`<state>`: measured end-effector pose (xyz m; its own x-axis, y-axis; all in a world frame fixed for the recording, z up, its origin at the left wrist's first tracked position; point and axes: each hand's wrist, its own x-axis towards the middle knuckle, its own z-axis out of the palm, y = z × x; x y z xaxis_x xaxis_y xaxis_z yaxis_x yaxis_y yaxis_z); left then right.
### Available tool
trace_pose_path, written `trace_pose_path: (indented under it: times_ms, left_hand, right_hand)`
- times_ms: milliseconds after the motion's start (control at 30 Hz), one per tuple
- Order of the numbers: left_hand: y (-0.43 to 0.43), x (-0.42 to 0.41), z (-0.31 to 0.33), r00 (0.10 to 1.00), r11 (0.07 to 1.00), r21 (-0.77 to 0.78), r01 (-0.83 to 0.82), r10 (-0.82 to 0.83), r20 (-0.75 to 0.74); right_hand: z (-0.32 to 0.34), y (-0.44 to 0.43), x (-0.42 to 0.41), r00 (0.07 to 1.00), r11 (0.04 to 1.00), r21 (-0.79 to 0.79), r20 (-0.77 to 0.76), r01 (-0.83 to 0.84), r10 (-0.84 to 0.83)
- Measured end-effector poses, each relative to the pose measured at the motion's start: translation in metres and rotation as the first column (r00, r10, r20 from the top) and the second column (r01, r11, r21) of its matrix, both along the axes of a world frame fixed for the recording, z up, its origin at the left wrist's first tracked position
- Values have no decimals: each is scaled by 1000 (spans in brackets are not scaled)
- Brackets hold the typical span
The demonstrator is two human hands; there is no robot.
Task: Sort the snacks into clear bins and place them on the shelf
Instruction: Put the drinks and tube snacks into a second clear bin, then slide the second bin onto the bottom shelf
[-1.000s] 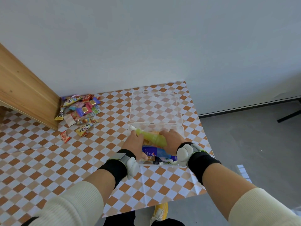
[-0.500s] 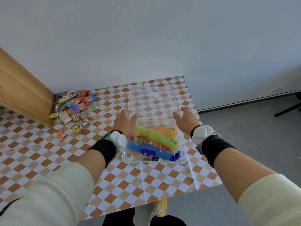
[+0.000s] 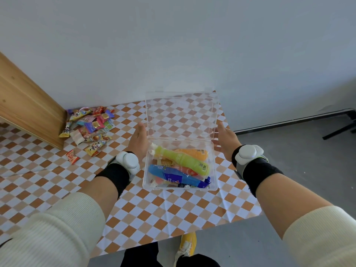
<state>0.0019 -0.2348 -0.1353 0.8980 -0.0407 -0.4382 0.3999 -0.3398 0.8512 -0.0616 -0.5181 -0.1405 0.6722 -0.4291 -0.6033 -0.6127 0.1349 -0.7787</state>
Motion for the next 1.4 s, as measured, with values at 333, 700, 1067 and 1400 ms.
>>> trace_pose_path:
  times_ms: [333,700,1067,1400]
  left_hand:
    - [30,-26,8,983,981,-153,-122,98,-155]
    - [27,-77,-16,930,912,199,357,-366,9]
    - [33,-98,-35,789,727,357,587,-613,-49]
    - [21,-107,-31,765,572,622,535,-639,-71]
  right_hand:
    - [3,-14,-28,999,1000,7,-48,9,-8]
    - [-14,39,-78,797,657,-466,-223,-593,561]
    - [-30,54,-119,747,545,-581,-175,-604,642]
    - [-45,50,-123,709,493,-627,-138,-603,692]
